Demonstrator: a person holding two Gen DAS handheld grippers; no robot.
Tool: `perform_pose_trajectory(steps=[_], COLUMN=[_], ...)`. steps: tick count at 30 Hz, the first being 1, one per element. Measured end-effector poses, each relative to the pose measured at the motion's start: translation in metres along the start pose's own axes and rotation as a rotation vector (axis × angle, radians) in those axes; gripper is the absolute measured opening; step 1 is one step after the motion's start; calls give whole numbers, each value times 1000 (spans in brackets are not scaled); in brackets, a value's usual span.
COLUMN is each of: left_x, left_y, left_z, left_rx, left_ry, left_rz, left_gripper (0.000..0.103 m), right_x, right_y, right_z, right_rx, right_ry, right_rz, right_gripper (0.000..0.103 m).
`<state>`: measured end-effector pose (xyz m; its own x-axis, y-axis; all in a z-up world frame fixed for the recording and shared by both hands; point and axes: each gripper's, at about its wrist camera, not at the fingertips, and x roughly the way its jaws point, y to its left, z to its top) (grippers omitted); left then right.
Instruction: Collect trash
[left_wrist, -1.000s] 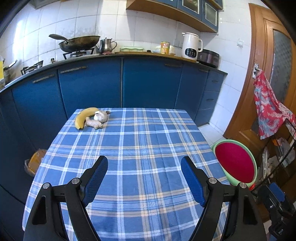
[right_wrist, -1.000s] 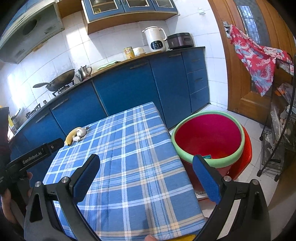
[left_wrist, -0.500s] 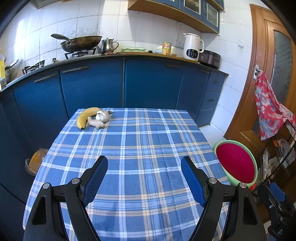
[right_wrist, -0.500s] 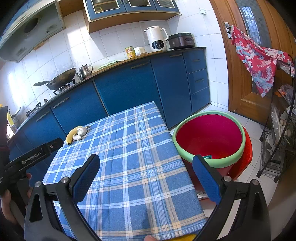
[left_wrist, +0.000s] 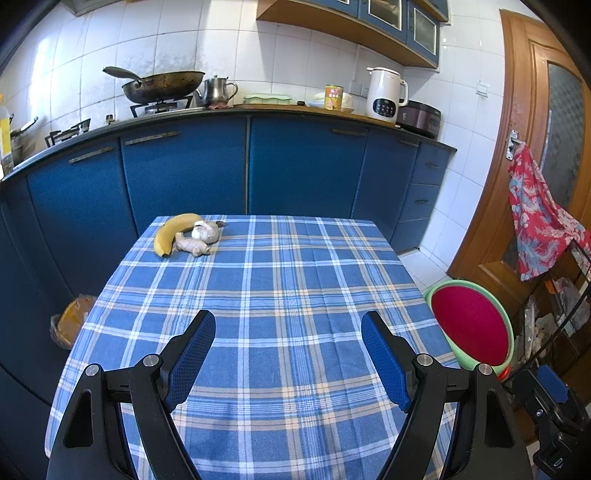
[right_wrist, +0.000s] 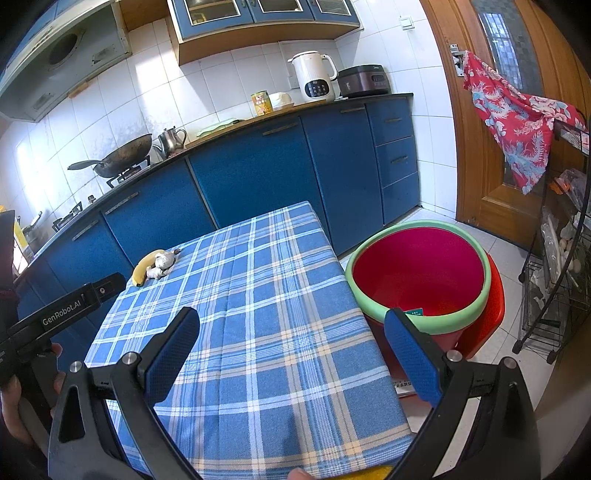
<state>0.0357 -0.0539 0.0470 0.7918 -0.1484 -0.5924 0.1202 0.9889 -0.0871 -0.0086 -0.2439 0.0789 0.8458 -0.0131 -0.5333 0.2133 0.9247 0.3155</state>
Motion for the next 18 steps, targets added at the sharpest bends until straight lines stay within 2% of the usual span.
perform_pose_trajectory(steps=[18], left_x=[0], left_y=[0], left_z=[-1], left_rx=[-2], left_ry=[1], left_rz=[1], left_gripper=[82], right_x=[0], right_y=[0], right_z=[0], right_rx=[0], right_ry=[0], right_rz=[-1], right_gripper=[99])
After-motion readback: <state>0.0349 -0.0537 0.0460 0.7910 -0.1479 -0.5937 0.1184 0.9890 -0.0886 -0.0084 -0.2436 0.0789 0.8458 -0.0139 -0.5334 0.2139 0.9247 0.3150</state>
